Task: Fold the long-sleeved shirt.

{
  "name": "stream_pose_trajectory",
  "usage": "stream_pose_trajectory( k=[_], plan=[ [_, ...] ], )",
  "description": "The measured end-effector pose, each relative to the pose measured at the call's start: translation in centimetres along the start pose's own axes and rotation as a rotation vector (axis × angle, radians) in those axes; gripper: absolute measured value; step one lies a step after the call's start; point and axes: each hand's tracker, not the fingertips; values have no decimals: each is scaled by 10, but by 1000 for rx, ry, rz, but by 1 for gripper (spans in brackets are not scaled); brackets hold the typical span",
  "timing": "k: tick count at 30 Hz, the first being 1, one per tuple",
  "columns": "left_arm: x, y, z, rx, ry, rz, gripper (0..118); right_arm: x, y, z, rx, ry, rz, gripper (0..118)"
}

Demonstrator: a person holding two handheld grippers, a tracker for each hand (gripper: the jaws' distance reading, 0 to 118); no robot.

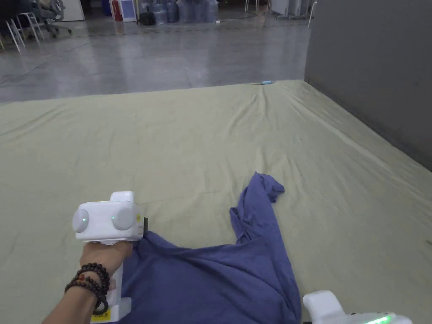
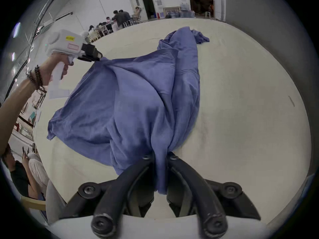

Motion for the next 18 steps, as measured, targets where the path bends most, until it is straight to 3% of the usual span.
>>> stream_pose_trajectory(
  k=[4,7,15,18],
  plan=[
    [-19,-2,56,96,7,21,0,1,12,26,41,37,-43,7],
    [-23,3,129,191,-30,20,0,0,38,64,176,17,-10,7],
    [-48,53,312,481,49,17,0,4,166,170,439,2,37,7],
    [-56,77,366,568,18,79,0,-1,221,214,547,18,25,7]
  ],
)
